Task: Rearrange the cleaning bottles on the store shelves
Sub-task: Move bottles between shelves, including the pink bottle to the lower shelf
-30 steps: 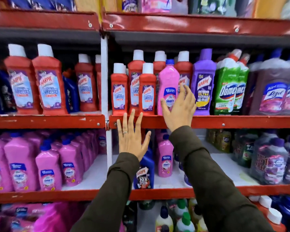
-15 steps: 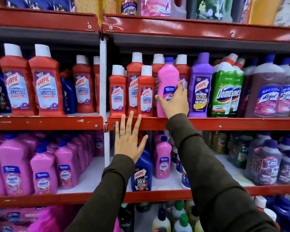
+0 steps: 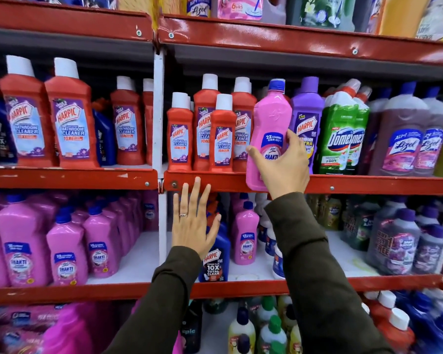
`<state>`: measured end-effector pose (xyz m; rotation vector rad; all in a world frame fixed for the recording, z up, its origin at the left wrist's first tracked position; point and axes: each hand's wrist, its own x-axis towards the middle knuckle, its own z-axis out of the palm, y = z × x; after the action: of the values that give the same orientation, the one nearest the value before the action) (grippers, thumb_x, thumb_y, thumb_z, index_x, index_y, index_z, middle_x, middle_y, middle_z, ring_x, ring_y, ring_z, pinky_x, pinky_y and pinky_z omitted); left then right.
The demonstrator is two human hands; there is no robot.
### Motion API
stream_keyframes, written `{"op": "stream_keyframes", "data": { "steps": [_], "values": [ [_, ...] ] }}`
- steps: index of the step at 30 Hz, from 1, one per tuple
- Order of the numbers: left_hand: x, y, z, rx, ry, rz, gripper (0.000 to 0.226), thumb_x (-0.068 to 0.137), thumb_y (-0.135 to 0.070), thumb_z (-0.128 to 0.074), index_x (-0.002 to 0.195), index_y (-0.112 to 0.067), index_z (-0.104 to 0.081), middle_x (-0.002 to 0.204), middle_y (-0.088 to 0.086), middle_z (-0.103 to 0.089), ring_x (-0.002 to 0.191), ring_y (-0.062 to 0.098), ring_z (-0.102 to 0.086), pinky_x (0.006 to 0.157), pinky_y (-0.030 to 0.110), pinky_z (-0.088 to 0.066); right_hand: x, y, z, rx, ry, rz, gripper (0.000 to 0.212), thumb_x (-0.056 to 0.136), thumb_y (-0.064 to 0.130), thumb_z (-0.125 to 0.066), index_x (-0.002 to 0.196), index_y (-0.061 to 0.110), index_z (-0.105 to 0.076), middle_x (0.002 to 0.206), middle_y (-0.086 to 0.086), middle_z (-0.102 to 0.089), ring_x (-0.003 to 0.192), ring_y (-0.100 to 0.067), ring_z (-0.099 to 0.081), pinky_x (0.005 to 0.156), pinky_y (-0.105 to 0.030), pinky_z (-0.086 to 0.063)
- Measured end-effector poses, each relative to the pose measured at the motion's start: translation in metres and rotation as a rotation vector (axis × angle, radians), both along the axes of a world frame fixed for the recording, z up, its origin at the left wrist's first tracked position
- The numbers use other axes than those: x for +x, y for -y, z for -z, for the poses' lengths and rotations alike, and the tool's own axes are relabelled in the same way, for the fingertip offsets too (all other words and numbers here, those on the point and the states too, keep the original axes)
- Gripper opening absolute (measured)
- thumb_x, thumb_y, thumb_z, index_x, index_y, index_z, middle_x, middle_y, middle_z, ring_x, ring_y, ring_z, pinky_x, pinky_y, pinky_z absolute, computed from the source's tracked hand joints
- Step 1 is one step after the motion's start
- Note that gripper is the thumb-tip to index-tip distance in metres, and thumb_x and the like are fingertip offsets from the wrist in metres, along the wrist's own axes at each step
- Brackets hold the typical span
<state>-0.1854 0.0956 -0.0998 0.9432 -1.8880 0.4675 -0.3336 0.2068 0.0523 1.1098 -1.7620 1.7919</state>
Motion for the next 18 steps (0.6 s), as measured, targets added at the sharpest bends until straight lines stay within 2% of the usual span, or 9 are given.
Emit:
{"op": "stream_keyframes", "data": {
  "steps": [3, 7, 11, 13, 16, 18],
  "values": [
    [0.004, -0.004, 0.017, 0.023, -0.015, 0.017, 0.073, 0.095, -0.046, -0.041, 0.157, -0.017, -0.015, 0.167, 0.010, -0.010, 0.155, 0.029, -0.003, 0.124, 0.052, -0.012, 0.002, -0.011, 0.025, 0.016, 0.022, 0.002, 0.097, 0.066, 0.066, -0.079, 0.144, 0.018, -0.048, 0.137, 0.000, -0.059, 0.121, -0.019, -0.061, 0.088, -0.027, -0.044],
    [0.010, -0.007, 0.045, 0.096, 0.013, -0.019, 0.072, 0.096, -0.048, -0.036, 0.158, -0.018, -0.013, 0.168, 0.009, -0.005, 0.155, 0.029, 0.000, 0.126, 0.050, -0.009, 0.004, -0.019, 0.069, 0.040, 0.065, -0.004, 0.094, 0.063, 0.064, -0.082, 0.141, 0.021, -0.051, 0.133, 0.002, -0.061, 0.116, -0.017, -0.063, 0.087, -0.027, -0.046],
    [0.014, -0.010, 0.073, 0.174, 0.028, -0.041, 0.079, 0.093, -0.046, -0.047, 0.158, -0.018, -0.013, 0.167, 0.010, -0.007, 0.155, 0.029, -0.001, 0.126, 0.047, -0.005, 0.003, -0.019, 0.114, 0.085, 0.113, -0.035, 0.088, 0.062, 0.058, -0.086, 0.136, 0.023, -0.054, 0.127, 0.002, -0.063, 0.111, -0.017, -0.065, 0.089, -0.032, -0.054],
    [0.016, -0.011, 0.087, 0.210, 0.031, -0.045, 0.080, 0.092, -0.045, -0.050, 0.157, -0.017, -0.014, 0.167, 0.011, -0.010, 0.155, 0.030, -0.004, 0.126, 0.046, -0.003, 0.000, -0.017, 0.133, 0.103, 0.142, -0.060, 0.085, 0.062, 0.054, -0.087, 0.134, 0.023, -0.054, 0.125, 0.003, -0.063, 0.106, -0.013, -0.063, 0.086, -0.026, -0.052],
    [0.018, -0.013, 0.107, 0.276, 0.037, -0.053, 0.076, 0.095, -0.047, -0.048, 0.157, -0.016, -0.017, 0.166, 0.012, -0.013, 0.154, 0.032, -0.008, 0.126, 0.049, -0.010, -0.002, -0.011, 0.158, 0.126, 0.169, -0.093, 0.082, 0.063, 0.050, -0.089, 0.132, 0.023, -0.053, 0.117, 0.008, -0.060, 0.095, 0.003, -0.052, 0.074, -0.006, -0.041],
    [0.021, -0.014, 0.120, 0.344, 0.051, -0.056, 0.077, 0.094, -0.049, -0.043, 0.157, -0.016, -0.014, 0.167, 0.012, -0.012, 0.155, 0.031, -0.007, 0.126, 0.050, -0.012, -0.004, -0.005, 0.174, 0.136, 0.201, -0.124, 0.081, 0.063, 0.046, -0.090, 0.130, 0.023, -0.051, 0.117, 0.008, -0.059, 0.096, -0.003, -0.057, 0.077, -0.012, -0.047]
  ]
}}
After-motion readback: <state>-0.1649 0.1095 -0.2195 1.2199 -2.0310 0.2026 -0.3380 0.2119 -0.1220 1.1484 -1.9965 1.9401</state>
